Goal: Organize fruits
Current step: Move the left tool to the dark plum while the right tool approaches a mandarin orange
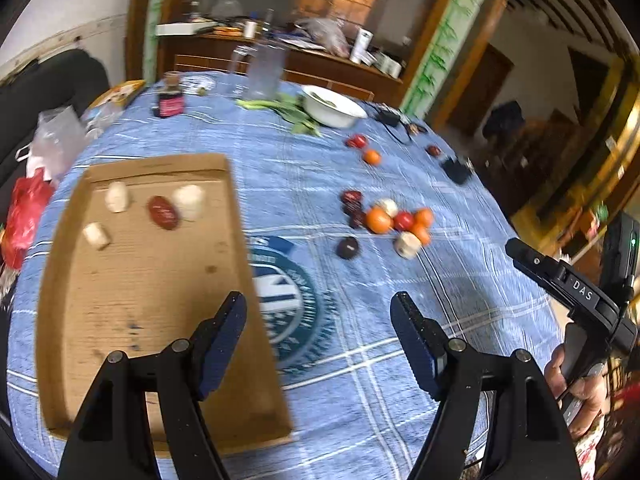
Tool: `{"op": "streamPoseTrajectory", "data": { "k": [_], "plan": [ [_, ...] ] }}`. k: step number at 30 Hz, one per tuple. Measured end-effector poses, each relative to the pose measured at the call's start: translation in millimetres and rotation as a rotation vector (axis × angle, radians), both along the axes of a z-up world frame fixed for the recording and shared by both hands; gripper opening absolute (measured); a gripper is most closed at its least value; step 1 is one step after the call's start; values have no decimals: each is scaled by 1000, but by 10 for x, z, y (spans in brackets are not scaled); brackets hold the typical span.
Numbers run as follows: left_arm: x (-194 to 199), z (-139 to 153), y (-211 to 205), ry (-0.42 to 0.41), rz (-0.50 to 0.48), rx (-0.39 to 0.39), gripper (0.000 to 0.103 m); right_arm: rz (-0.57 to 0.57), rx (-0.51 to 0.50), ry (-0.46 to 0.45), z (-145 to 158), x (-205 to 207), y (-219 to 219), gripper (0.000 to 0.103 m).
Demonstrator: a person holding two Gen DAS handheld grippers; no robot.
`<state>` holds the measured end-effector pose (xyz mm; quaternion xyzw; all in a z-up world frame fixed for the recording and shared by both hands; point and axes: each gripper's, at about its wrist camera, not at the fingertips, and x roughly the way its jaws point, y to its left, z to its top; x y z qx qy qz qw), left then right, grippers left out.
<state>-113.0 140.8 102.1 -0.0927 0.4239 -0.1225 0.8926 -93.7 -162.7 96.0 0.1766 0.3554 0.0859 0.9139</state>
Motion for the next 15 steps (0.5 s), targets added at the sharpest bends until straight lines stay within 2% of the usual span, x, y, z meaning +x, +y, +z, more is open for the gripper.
{"op": "streamPoseTrajectory", "data": {
  "k": [2,8,15],
  "plan": [
    [22,-69,-165,14,-24,22,78,-7,-20,11,-78,-9,-86,69],
    [211,-357,-539,71,-88,85,78,-8,-56,94,-423,160,-204,69],
    [501,-586,-780,121,-98,79,78,55,-83,168,-672,418,-120,69]
  ]
}}
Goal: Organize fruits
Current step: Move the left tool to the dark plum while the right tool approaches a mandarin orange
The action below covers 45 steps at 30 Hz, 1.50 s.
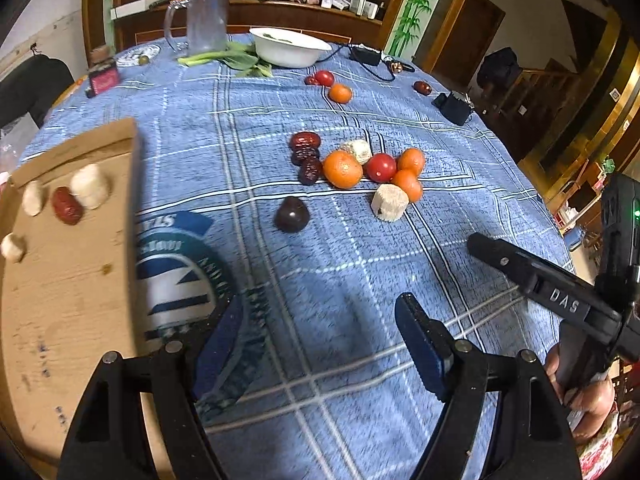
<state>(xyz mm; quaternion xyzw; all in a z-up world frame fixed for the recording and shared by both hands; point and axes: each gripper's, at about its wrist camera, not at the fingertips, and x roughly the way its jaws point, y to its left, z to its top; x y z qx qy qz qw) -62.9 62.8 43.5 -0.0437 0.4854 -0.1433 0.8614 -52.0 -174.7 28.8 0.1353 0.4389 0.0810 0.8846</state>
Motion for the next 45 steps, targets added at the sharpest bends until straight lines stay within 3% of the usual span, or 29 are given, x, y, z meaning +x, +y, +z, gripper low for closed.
{"op": "streamPoseTrajectory", "data": {
  "k": [8,17,24,26,28,33,40,43,45],
  "plan": [
    [358,-112,-192,11,19,-17,78,66,-40,14,-54,308,159,69],
    [638,-112,-116,-98,92,28,78,67,-13,-6,-82,554,150,69],
    [703,-252,16,-76,74,-49,77,36,41,-37,-123,714,100,67],
    [711,-281,22,-58,51,-93,64,39,57,-31,-141,735,98,60],
    [718,-286,12,-55,43,-108,57,40,40,-40,-134,745,116,60],
    [723,-296,2,-55,44,-123,57,67,13,-40,-156,753,208,59],
    [700,-306,-83,-87,24,-71,61,65,-6,-41,-190,746,252,59],
    [689,-304,-88,-87,17,-61,61,67,18,-43,-194,739,241,50],
    [681,-300,-81,-87,13,-61,46,88,37,-50,-183,722,266,37]
  ]
}}
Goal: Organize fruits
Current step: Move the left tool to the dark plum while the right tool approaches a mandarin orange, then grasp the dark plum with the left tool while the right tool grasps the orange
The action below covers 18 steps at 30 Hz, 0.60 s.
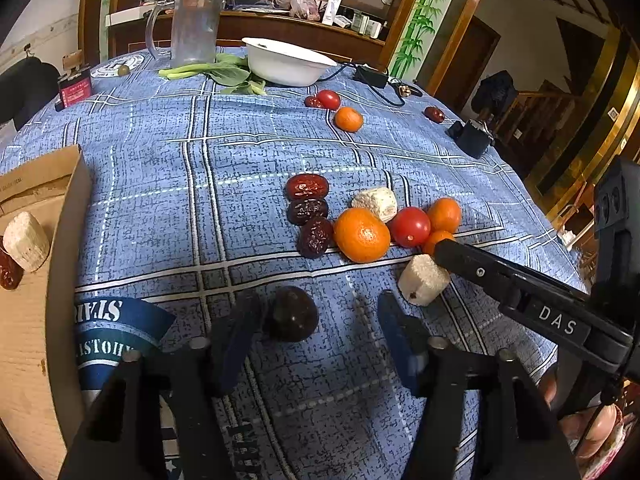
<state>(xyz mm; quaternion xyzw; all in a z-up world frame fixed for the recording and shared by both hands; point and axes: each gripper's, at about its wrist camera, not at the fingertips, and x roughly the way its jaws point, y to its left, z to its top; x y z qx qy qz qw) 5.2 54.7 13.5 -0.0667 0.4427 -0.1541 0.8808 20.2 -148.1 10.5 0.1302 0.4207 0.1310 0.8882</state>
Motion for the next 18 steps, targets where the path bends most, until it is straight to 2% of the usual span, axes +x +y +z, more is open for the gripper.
{"op": "streamPoseTrajectory", "data": {
  "k": [1,2,4,7,12,14,15,18],
  "plan": [
    [3,-6,10,8,-4,-13,31,5,-8,-7,11,-11,28,34],
    [5,-5,32,10,1,-24,26,5,-23,-13,21,-23,49,34],
    [5,1,79,15,9,-60,21,7,-26,-18,31,-39,63,34],
    [16,4,121,19,10,-111,21,0,-25,-23,38,-63,60,33],
    [44,-28,115,30,25,-107,22,-8,-77,-65,96,-132,119,33],
    [55,-39,119,36,24,-116,25,-10,-105,-84,117,-159,152,33],
    [53,-35,95,30,19,-103,26,-7,-113,-88,121,-166,165,33],
    [15,-19,-36,0,-14,-38,37,-3,-129,-91,118,-170,186,33]
  ]
}}
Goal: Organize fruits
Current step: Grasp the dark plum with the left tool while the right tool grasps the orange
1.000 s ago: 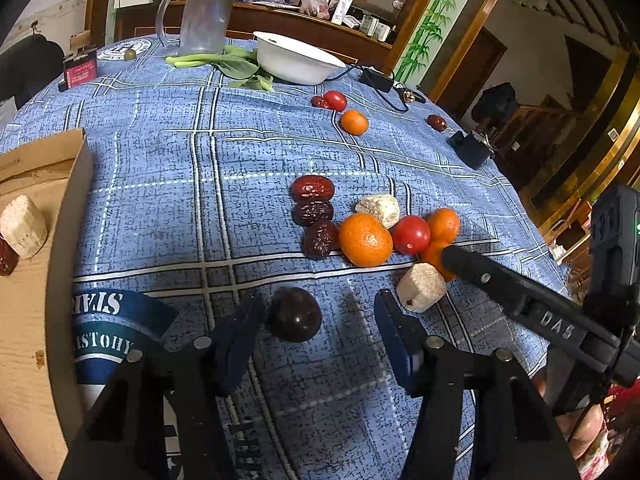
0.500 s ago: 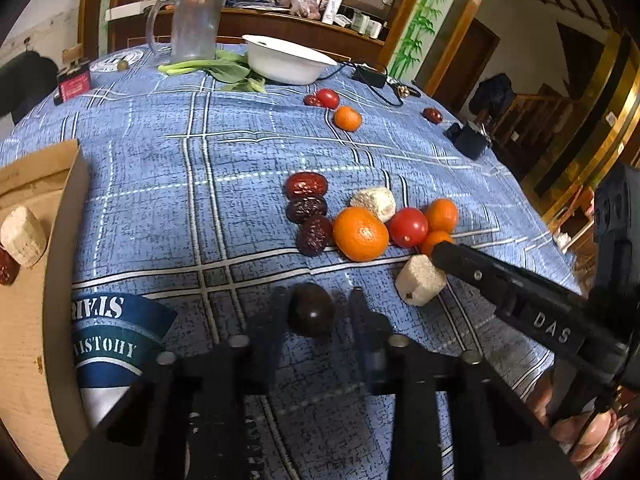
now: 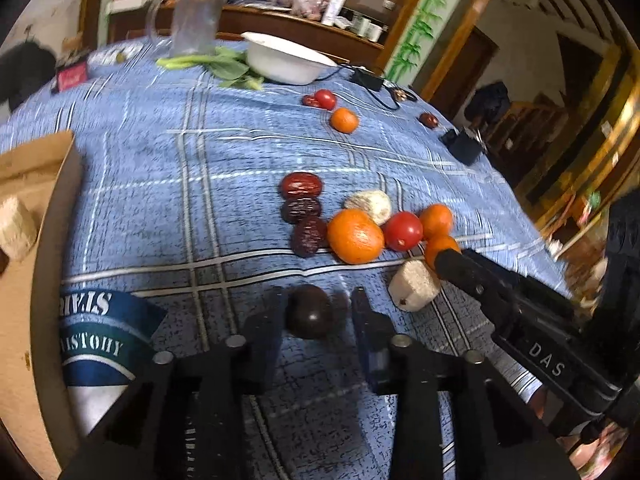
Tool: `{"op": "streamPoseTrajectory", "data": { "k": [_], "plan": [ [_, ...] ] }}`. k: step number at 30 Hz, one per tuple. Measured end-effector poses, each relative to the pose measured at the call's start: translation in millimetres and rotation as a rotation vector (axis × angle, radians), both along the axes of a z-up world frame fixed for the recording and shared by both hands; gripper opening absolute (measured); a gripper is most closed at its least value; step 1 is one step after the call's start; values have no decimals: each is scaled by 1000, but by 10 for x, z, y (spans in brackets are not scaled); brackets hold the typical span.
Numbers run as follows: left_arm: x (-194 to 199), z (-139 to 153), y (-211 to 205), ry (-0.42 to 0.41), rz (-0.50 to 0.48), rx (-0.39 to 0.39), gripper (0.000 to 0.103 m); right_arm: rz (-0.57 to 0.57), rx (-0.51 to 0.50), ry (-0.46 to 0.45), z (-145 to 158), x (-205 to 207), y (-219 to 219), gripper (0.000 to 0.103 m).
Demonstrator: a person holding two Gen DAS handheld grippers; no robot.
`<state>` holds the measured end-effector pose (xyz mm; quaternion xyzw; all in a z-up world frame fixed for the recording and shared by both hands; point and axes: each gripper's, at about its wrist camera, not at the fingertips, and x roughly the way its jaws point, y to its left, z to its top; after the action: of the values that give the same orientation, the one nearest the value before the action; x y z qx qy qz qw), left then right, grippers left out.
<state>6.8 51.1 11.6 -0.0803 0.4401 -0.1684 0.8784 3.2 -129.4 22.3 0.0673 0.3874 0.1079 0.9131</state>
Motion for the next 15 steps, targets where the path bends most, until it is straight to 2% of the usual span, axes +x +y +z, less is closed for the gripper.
{"op": "streamPoseTrajectory", "data": {
  "k": [3,6,11,15],
  "plan": [
    [-25,4,-99,-21,-21,59,38,-4,10,11,-17,18,-27,33],
    [-13,-3,-35,-15,-3,42,22,-21,28,25,-35,28,-67,33],
    [-36,20,49,-16,8,-12,21,-63,38,20,-3,-34,-143,33],
    [-175,153,51,-85,-6,-44,21,-89,142,48,78,-200,-256,33]
  ]
}}
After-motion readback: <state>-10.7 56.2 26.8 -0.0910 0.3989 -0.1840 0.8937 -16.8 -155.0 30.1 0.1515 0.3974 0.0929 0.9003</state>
